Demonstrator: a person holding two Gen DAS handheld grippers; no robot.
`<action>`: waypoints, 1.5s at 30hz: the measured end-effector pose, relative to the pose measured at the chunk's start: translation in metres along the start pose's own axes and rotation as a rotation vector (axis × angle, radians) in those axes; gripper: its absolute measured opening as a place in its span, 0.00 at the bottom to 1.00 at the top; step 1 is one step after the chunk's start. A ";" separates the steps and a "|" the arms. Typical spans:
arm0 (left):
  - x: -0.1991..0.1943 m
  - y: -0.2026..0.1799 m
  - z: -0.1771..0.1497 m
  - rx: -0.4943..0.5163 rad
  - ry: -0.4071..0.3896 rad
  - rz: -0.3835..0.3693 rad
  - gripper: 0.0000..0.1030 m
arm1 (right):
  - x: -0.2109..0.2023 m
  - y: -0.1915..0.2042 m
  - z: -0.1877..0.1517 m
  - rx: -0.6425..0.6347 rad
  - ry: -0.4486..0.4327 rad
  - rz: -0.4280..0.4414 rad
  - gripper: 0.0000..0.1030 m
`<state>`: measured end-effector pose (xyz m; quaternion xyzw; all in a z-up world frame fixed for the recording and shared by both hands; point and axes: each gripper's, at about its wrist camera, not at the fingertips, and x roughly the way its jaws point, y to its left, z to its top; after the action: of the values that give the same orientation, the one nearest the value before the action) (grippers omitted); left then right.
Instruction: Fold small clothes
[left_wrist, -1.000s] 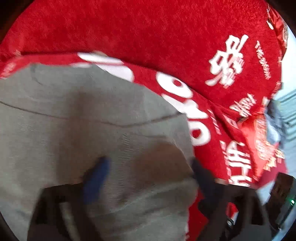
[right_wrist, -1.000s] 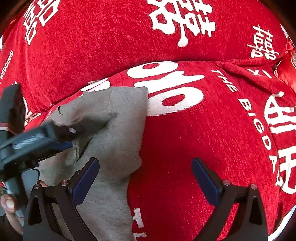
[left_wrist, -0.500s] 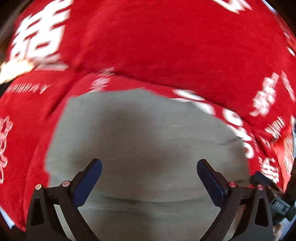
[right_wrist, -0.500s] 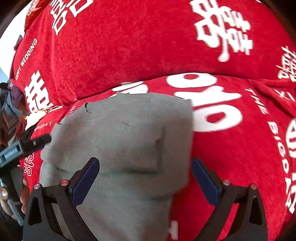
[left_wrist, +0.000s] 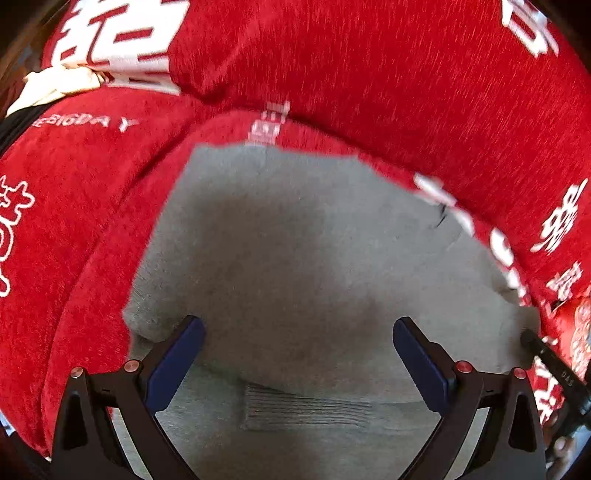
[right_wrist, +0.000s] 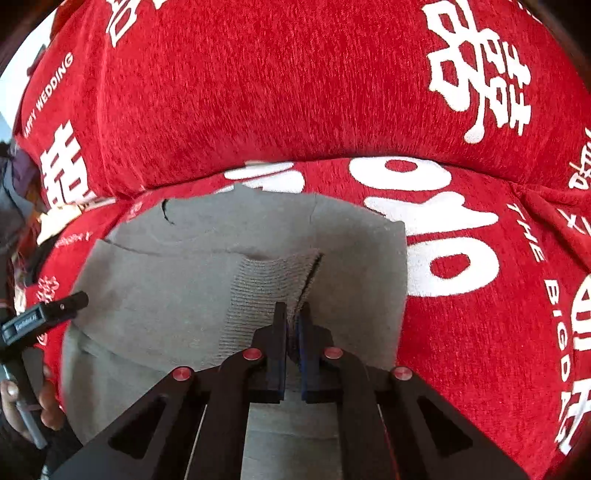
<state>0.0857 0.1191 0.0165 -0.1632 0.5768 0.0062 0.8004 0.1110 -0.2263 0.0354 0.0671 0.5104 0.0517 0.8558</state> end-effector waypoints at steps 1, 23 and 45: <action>0.003 -0.006 -0.002 0.036 -0.003 0.028 1.00 | 0.006 -0.001 -0.002 -0.002 0.018 -0.023 0.05; -0.030 -0.018 -0.105 0.384 0.045 0.089 1.00 | -0.004 0.092 -0.111 -0.239 0.131 -0.118 0.91; -0.053 -0.020 -0.182 0.551 0.060 0.083 1.00 | -0.032 0.142 -0.204 -0.487 0.118 -0.177 0.94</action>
<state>-0.0959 0.0606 0.0195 0.0840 0.5862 -0.1229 0.7964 -0.0868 -0.0785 -0.0093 -0.1887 0.5357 0.1020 0.8167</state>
